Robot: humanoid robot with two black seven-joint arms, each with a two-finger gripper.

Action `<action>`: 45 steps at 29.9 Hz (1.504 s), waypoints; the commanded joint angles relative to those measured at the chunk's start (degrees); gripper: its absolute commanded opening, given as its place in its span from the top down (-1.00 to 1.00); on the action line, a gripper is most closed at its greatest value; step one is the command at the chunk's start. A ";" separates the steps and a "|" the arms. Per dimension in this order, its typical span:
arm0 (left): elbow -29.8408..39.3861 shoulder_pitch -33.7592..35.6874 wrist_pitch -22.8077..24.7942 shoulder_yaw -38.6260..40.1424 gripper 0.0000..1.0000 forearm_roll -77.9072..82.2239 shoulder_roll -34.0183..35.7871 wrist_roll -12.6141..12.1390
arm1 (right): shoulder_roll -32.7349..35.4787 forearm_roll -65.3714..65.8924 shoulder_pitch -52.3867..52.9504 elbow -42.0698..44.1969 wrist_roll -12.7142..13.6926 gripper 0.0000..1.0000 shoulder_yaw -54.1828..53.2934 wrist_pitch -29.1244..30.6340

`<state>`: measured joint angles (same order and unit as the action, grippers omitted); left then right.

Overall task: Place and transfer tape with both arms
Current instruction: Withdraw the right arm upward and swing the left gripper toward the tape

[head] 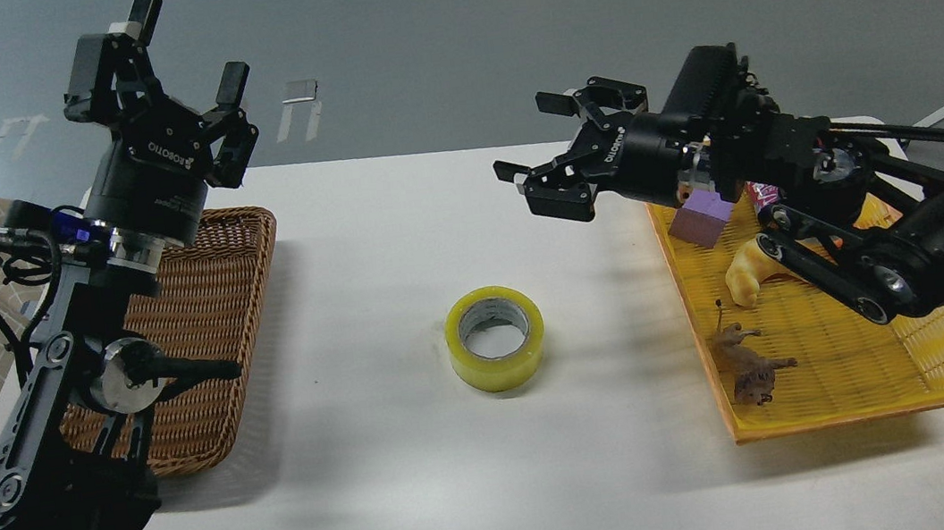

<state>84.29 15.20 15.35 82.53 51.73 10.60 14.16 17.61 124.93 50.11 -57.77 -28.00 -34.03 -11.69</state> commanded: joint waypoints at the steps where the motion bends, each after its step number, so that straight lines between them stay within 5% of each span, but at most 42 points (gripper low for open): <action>1: -0.09 0.88 -0.75 0.17 -0.98 -0.31 -0.49 -0.62 | 2.06 -1.01 -5.27 -6.54 0.00 -0.98 -6.72 -1.93; 7: -0.18 2.20 -6.37 0.00 -0.98 -5.40 -0.41 -0.97 | 2.51 -6.52 -9.76 -12.26 0.00 -1.00 -16.75 -1.75; 17: -0.09 2.29 -7.88 0.09 -0.99 -7.52 2.14 -0.71 | -0.56 -31.93 -12.93 -16.85 0.00 -1.00 -20.02 0.35; 22: -0.35 2.20 -7.97 -0.35 -0.98 -7.87 2.06 -0.80 | -0.12 -50.27 -12.59 -17.28 0.00 -1.00 -20.28 7.81; 31: -0.27 2.37 -6.56 -0.79 -0.98 -7.08 2.41 -0.10 | 0.05 -58.74 -12.41 -17.72 0.00 -1.00 -23.18 16.78; 35: -0.18 2.99 -7.61 -0.79 -0.98 -7.17 3.81 -1.93 | 0.14 -65.60 -12.06 -17.38 0.00 -1.00 -28.97 26.97; 39: -0.09 1.94 -9.37 -0.62 -0.98 -6.99 3.02 -7.64 | -0.65 -66.22 -10.38 -16.41 0.00 -1.00 -33.10 26.64; 45: 0.00 2.73 -9.37 -1.32 -0.98 -6.38 3.63 -7.65 | -1.18 -66.31 -10.47 -16.49 0.00 -1.00 -33.38 27.07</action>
<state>84.21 17.38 6.05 81.68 44.96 13.58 6.73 16.48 58.72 39.61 -74.16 -28.01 -67.31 15.15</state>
